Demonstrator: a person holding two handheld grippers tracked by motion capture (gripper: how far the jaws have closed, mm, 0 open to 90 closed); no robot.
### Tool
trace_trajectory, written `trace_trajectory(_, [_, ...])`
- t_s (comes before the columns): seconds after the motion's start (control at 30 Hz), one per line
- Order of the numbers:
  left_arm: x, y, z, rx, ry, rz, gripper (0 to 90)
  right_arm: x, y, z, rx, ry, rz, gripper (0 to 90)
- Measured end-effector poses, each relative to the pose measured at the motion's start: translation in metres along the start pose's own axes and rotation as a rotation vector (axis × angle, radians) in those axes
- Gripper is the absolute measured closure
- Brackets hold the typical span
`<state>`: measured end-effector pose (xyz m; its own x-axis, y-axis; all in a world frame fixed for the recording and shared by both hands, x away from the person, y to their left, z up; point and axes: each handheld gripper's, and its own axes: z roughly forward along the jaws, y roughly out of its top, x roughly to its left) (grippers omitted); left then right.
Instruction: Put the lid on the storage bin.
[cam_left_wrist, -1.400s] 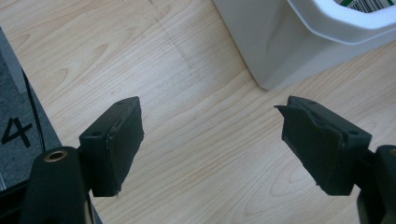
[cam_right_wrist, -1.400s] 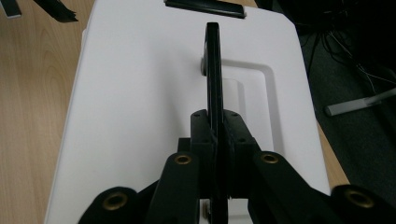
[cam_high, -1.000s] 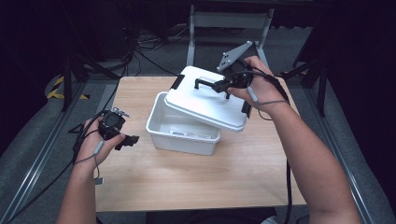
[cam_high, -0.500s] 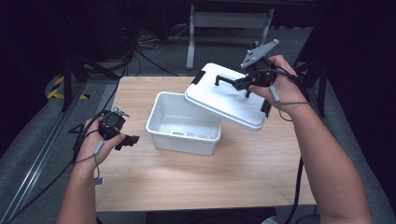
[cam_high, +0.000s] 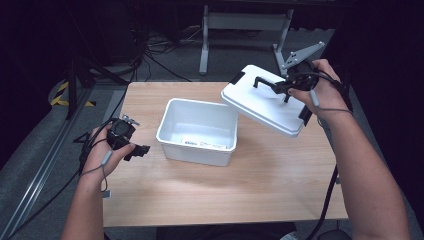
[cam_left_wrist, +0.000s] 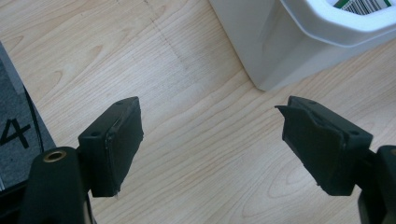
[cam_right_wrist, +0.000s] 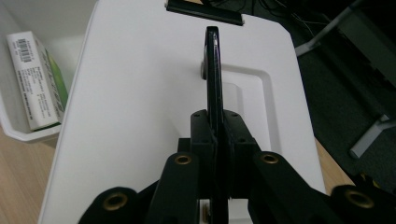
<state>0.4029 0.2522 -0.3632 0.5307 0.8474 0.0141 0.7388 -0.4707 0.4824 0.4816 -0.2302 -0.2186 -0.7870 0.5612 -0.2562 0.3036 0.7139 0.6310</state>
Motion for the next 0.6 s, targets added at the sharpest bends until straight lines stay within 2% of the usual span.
trace_trajectory(0.13, [-0.001, 0.000, 0.000, 0.000, -0.002, 0.002, 21.0, -0.010, -0.011, -0.003, 0.005, -0.024, 0.033, 84.7])
trace_trajectory(0.33, [-0.002, -0.002, 0.000, -0.003, -0.006, 0.008, 20.9, -0.020, -0.024, -0.001, 0.017, -0.023, 0.072, 84.7])
trace_trajectory(0.5, [-0.001, -0.003, -0.001, -0.005, 0.000, 0.011, 20.9, -0.027, -0.036, 0.007, 0.048, -0.034, 0.099, 84.7])
trace_trajectory(0.6, [0.000, -0.004, -0.002, -0.008, -0.003, -0.005, 20.9, -0.036, -0.053, 0.017, 0.069, -0.047, 0.143, 84.7])
